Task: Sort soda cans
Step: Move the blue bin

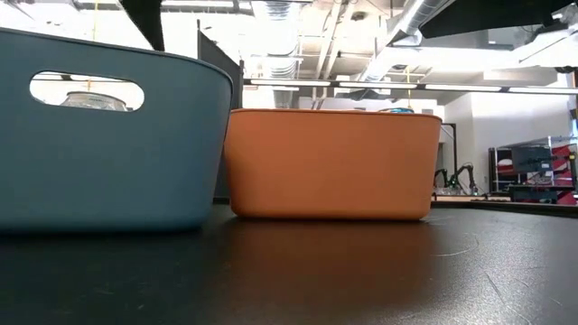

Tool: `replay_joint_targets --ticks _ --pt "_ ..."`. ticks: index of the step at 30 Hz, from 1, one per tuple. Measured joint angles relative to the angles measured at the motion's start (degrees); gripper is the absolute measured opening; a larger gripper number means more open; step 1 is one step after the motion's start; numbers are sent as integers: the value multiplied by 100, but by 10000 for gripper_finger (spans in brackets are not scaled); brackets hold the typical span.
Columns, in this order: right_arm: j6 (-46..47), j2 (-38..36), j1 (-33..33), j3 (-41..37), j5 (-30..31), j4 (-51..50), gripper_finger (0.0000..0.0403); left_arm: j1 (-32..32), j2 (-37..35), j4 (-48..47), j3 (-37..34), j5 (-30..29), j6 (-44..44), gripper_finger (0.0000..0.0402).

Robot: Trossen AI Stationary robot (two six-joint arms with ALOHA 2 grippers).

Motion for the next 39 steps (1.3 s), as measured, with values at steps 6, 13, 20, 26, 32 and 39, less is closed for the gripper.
replay_joint_targets --ticks 6,13,20,26,32,39 --pt "26 0 0 0 0 0 4 1173 -317 43 -595 295 366 1" --pt "42 0 0 0 0 0 4 2479 -661 797 -1558 1439 1050 1" --pt "42 0 0 1 2 0 4 3120 -729 1625 -2380 2553 1401 0" --pt "43 0 1 0 2 -2 4 3269 -755 2016 -2751 3187 1435 0" --pt "44 0 7 0 2 0 4 3204 -744 1936 -2778 3633 1280 0" --pt "46 0 63 2 2 0 4 2809 -727 1929 -2799 4290 1032 0"
